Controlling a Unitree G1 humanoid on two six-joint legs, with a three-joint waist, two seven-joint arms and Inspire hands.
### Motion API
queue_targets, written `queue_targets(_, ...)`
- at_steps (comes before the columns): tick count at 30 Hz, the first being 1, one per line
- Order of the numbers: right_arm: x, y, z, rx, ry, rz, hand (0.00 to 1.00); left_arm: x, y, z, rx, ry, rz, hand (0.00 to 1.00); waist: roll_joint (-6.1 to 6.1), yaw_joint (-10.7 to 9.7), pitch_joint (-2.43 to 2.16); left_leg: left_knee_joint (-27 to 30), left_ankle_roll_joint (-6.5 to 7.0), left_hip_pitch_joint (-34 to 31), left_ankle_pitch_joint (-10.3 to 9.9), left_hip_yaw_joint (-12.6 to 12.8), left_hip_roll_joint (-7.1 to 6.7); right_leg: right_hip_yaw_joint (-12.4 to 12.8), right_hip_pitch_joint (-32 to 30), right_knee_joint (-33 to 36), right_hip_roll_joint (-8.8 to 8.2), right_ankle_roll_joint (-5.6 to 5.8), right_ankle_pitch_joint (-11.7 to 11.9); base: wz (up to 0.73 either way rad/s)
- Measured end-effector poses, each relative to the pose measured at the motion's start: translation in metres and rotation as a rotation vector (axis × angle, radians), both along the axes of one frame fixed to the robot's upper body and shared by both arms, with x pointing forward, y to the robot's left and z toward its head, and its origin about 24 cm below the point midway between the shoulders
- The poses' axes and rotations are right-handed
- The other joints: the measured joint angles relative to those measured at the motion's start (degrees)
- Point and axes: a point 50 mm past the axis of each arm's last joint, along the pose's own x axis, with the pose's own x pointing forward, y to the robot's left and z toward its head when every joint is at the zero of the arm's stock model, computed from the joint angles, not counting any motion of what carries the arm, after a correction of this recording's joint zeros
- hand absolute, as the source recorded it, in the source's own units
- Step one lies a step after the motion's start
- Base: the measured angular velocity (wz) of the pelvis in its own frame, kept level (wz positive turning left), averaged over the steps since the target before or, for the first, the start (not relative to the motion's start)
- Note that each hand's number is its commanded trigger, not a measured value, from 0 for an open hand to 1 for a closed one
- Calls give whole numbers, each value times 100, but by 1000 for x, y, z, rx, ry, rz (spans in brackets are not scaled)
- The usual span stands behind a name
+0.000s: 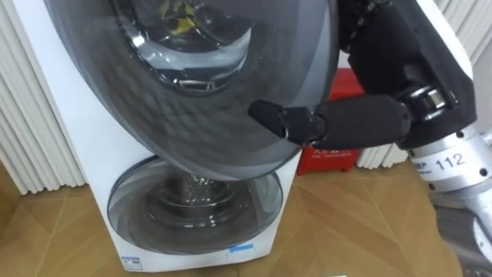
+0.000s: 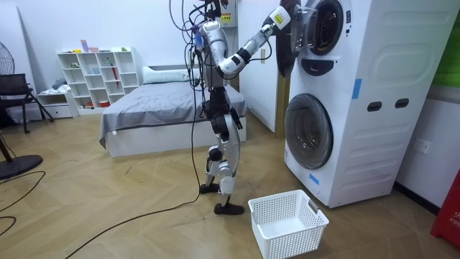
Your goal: Pick clothes from washing machine
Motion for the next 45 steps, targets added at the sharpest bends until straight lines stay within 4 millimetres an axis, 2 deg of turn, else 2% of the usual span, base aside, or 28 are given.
queue_targets(4, -1, 10, 4, 18, -23, 62, 0, -1, 2, 1, 13, 5, -13, 0, -23, 74, 10, 9, -17, -57, 10, -50, -1, -90, -17, -1, -27, -5, -17, 13)
queue_targets(7, -4, 16, 6, 41, -40, 127, 0, -4, 3, 0, 13, 12, -11, 0, -50, 220, 3, 63, -25, -128, 15, -83, -7, -195, -17, 0, -67, -6, -27, 17)
queue_targets(11, -4, 21, 4, 70, -23, 158, 0, -9, 5, 0, 14, 19, 9, 0, -93, 317, 13, 91, -45, -180, 27, -100, -11, -242, -73, 15, -83, -8, -25, 4)
queue_targets(14, -3, 22, 3, 87, -7, 177, 0, -8, 7, 1, 15, 15, 22, 0, -135, 360, 10, 101, -88, -245, 52, -212, -8, -332, -91, 14, -98, -5, -27, 15)
queue_targets(20, -4, 31, 1, 105, 4, 249, 0, -9, 6, 1, -8, 24, 14, 0, -157, 577, 31, 112, -141, -372, 85, -419, -9, -519, -108, 21, -137, 9, -35, 20)
queue_targets(25, -5, 40, 3, 72, -15, 318, 0, -4, 5, 4, -23, -1, -6, 0, -175, 827, 23, 103, -158, -451, 95, -598, -23, -599, -112, 12, -147, -1, -44, 18)
queue_targets(28, -7, 49, 3, 37, -25, 371, 0, 1, 5, 6, -34, -22, -11, 0, -188, 1010, 14, 90, -166, -500, 102, -701, -28, -677, -111, 16, -155, -57, -20, 17)
queue_targets(32, -11, 62, -6, -15, 15, 449, 0, -2, 6, 6, -29, -18, -5, 0, -256, 1169, -26, 82, -160, -555, 114, -847, -38, -829, -73, -66, -174, -57, -24, 17)
queue_targets(34, -11, 71, -15, -54, 72, 481, 0, -4, 7, 6, -23, -16, 6, 0, -299, 1181, -18, 87, -155, -560, 117, -941, -51, -921, -32, -107, -188, -35, -43, 22)
queue_targets(38, -10, 74, -23, -105, 109, 497, 0, -7, 10, 6, -17, -8, 12, 0, -344, 1229, -9, 84, -154, -550, 118, -1003, -70, -954, 15, -134, -206, -5, -86, 10)
queue_targets(45, -9, 73, -26, -143, 115, 509, 0, -11, 15, 5, -9, 20, 25, 0, -427, 1268, 67, 80, -153, -526, 116, -978, -71, -963, 84, -195, -201, 17, -101, 2)
